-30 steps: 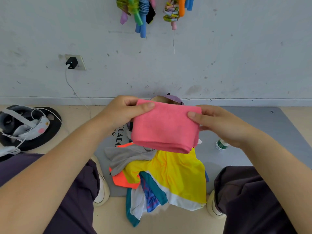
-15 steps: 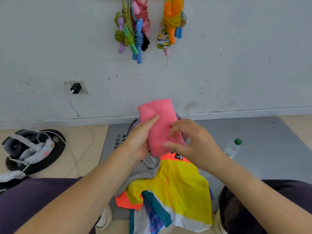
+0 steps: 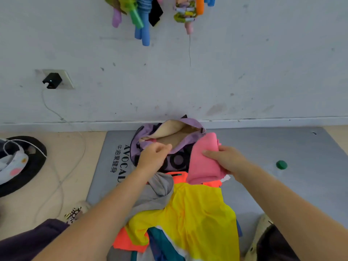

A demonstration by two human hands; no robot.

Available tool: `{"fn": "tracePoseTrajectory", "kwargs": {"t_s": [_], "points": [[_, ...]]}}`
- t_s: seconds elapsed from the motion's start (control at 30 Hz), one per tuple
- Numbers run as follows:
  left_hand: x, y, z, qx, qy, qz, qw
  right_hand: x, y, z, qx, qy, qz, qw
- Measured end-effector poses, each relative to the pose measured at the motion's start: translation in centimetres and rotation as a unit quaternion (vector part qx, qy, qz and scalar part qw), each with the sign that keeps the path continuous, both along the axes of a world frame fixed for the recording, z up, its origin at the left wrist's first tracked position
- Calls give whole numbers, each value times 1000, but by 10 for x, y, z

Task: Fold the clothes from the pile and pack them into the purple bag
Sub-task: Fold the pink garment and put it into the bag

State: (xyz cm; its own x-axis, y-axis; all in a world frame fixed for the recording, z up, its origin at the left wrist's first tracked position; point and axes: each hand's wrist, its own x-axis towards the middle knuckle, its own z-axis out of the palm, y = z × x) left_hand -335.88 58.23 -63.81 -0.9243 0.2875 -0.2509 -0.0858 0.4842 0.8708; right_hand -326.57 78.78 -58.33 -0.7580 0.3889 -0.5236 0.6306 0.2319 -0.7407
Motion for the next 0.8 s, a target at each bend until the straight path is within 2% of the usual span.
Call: {"fn": "tracePoseTrajectory", "kwargs": {"t_s": [0.07, 0.17, 0.27, 0.33, 0.4, 0.5, 0.6, 0.63, 0.67, 0.73, 0.8], "points": [[-30, -11, -37, -84, 79, -67, 991, -33, 8, -32, 59, -5, -18, 998], [-72, -11, -87, -150, 173, -141, 963, -92, 9, -69, 95, 108, -42, 989], [-105, -4, -123, -211, 199, -200, 936, -151, -5, -102, 106, 212, -30, 971], [-121, -5, -145, -261, 210, -237, 912, -182, -13, -130, 118, 236, 26, 964], [-134, -12, -165, -324, 202, -247, 891, -201, -14, -163, 158, 208, 140, 955], [-147, -26, -187, -390, 174, -207, 880, -207, -4, -211, 268, 82, 312, 908], [-157, -25, -200, -382, 170, -156, 895, -210, -1, -235, 385, -64, 366, 845], [-159, -22, -202, -366, 179, -146, 901, -213, -2, -239, 399, -91, 370, 834], [-160, -19, -203, -350, 192, -139, 906, -219, -3, -241, 393, -98, 358, 841], [-160, -15, -204, -331, 223, -130, 908, -233, -6, -243, 321, -61, 267, 907], [-158, -15, -207, -329, 246, -125, 903, -244, -11, -246, 140, 6, 129, 982]]}}
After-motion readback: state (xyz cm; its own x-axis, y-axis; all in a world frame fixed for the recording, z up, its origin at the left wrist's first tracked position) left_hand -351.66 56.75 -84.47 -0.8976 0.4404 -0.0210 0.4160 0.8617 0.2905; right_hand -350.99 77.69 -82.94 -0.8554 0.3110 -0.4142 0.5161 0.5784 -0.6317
